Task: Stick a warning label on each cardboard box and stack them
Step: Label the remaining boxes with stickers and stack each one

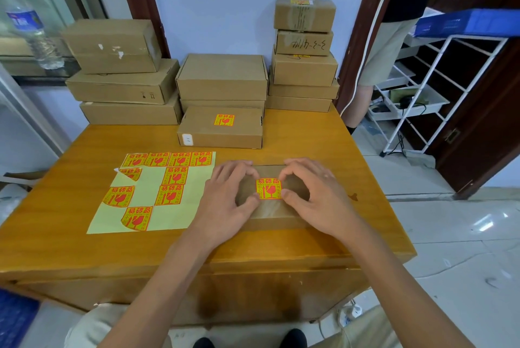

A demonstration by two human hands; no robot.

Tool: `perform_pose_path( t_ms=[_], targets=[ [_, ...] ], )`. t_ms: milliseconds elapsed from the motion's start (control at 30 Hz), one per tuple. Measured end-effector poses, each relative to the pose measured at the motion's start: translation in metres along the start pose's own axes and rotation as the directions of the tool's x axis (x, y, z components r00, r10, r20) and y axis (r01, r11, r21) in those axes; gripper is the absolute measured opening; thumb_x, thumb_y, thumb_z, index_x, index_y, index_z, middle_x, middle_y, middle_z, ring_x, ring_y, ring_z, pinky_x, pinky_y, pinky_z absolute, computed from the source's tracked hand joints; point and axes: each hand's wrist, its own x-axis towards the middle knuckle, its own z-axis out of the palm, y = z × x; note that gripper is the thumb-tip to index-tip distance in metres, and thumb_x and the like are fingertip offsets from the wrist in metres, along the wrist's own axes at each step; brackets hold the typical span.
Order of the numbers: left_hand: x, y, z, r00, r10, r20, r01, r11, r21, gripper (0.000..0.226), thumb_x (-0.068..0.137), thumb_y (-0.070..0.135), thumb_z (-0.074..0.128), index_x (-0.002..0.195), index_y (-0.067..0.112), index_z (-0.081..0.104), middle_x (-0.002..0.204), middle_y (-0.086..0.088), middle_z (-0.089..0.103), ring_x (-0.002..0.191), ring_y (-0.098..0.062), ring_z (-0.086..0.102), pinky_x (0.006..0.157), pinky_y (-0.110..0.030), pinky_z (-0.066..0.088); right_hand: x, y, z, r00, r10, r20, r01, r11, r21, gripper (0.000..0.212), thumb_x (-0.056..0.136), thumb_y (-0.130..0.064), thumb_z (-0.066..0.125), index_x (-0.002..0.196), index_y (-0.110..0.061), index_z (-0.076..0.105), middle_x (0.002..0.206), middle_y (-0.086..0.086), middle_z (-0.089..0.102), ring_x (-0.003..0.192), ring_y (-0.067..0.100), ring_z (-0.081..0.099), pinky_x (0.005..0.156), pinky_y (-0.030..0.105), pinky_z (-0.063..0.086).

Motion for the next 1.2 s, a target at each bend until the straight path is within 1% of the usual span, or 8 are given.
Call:
perform_pose_path(
  t_ms=[133, 233, 400, 633, 733, 900, 1067, 1200],
  targets=[
    [-0.0001, 0.0001, 0.0008, 1.000, 0.000, -0.016, -0.001, 1.000, -0.023, 0.019, 0.084, 0.039, 0.058, 0.104, 0.041, 0.059, 0.140, 0.021, 0.048, 0.136, -0.004, 0.032, 0.113, -0.043, 0.033, -0.0011, 0.0015, 0.0002, 1.000, -0.006, 0.001, 0.006, 1.000, -0.005, 0.011, 0.095, -0.033, 0.066, 0.104, -0.039, 0.063, 0.144, -0.020, 0.050, 0.137, 0.008, 0.040, 0.106, 0.031, 0.024],
    [-0.0003, 0.0000, 0.0010, 1.000, -0.006, -0.016, 0.006, 1.000, -0.028, 0.018, 0.084, 0.040, 0.059, 0.102, 0.041, 0.059, 0.140, 0.022, 0.048, 0.136, -0.003, 0.032, 0.113, -0.043, 0.033, -0.0010, 0.0013, 0.0019, 1.000, -0.009, 0.004, 0.009, 0.999, -0.045, 0.011, 0.095, -0.034, 0.066, 0.105, -0.038, 0.063, 0.145, -0.020, 0.049, 0.137, 0.008, 0.040, 0.105, 0.028, 0.019],
    [-0.0009, 0.0003, 0.0004, 1.000, -0.017, -0.019, 0.016, 0.997, -0.072, 0.015, 0.085, 0.039, 0.061, 0.100, 0.040, 0.058, 0.141, 0.022, 0.048, 0.137, -0.004, 0.031, 0.114, -0.046, 0.033, -0.0018, 0.0032, 0.0013, 1.000, -0.016, 0.002, 0.017, 1.000, -0.012, 0.010, 0.096, -0.034, 0.066, 0.105, -0.037, 0.064, 0.147, -0.020, 0.049, 0.138, 0.006, 0.039, 0.105, 0.028, 0.018],
    [-0.0019, -0.0022, 0.0016, 0.999, -0.033, -0.035, 0.028, 0.989, -0.147, 0.003, 0.083, 0.036, 0.066, 0.085, 0.035, 0.063, 0.144, 0.023, 0.048, 0.144, -0.005, 0.028, 0.118, -0.047, 0.026, -0.0014, 0.0065, 0.0043, 1.000, -0.014, -0.019, 0.015, 0.999, 0.046, 0.007, 0.091, -0.036, 0.071, 0.095, -0.039, 0.066, 0.145, -0.023, 0.051, 0.137, 0.009, 0.045, 0.107, 0.034, 0.025],
    [-0.0023, -0.0012, 0.0018, 0.999, -0.038, -0.036, 0.032, 0.990, -0.139, 0.011, 0.084, 0.036, 0.066, 0.094, 0.037, 0.061, 0.143, 0.023, 0.049, 0.142, -0.006, 0.030, 0.117, -0.052, 0.030, -0.0017, 0.0063, 0.0035, 0.999, -0.011, -0.030, 0.012, 0.999, 0.053, 0.008, 0.094, -0.040, 0.068, 0.100, -0.039, 0.064, 0.144, -0.022, 0.051, 0.137, 0.007, 0.044, 0.108, 0.033, 0.024],
    [-0.0021, 0.0000, 0.0018, 0.998, -0.043, -0.039, 0.038, 0.991, -0.125, 0.032, 0.087, 0.045, 0.065, 0.118, 0.041, 0.057, 0.138, 0.025, 0.048, 0.135, -0.003, 0.034, 0.110, -0.051, 0.040, 0.0004, 0.0056, 0.0053, 1.000, -0.015, -0.020, 0.015, 1.000, -0.014, 0.026, 0.093, -0.058, 0.056, 0.113, -0.042, 0.059, 0.141, -0.019, 0.051, 0.135, 0.010, 0.045, 0.104, 0.033, 0.030],
    [0.0007, 0.0008, 0.0024, 0.999, -0.022, -0.041, 0.019, 0.998, -0.056, 0.030, 0.085, 0.049, 0.062, 0.113, 0.041, 0.064, 0.138, 0.022, 0.049, 0.136, -0.004, 0.033, 0.114, -0.045, 0.035, 0.0010, 0.0069, 0.0076, 1.000, -0.006, -0.016, 0.005, 0.998, -0.055, 0.024, 0.094, -0.055, 0.059, 0.114, -0.042, 0.060, 0.141, -0.018, 0.051, 0.134, 0.012, 0.046, 0.106, 0.035, 0.032],
    [0.0007, 0.0007, 0.0006, 0.999, -0.022, -0.030, 0.021, 0.999, -0.037, 0.033, 0.084, 0.051, 0.060, 0.116, 0.043, 0.061, 0.137, 0.021, 0.049, 0.135, -0.005, 0.034, 0.112, -0.042, 0.035, -0.0002, 0.0043, 0.0052, 1.000, -0.015, -0.009, 0.014, 0.998, -0.066, 0.039, 0.093, -0.066, 0.046, 0.123, -0.043, 0.058, 0.140, -0.018, 0.051, 0.133, 0.010, 0.046, 0.102, 0.033, 0.033]
  ],
)
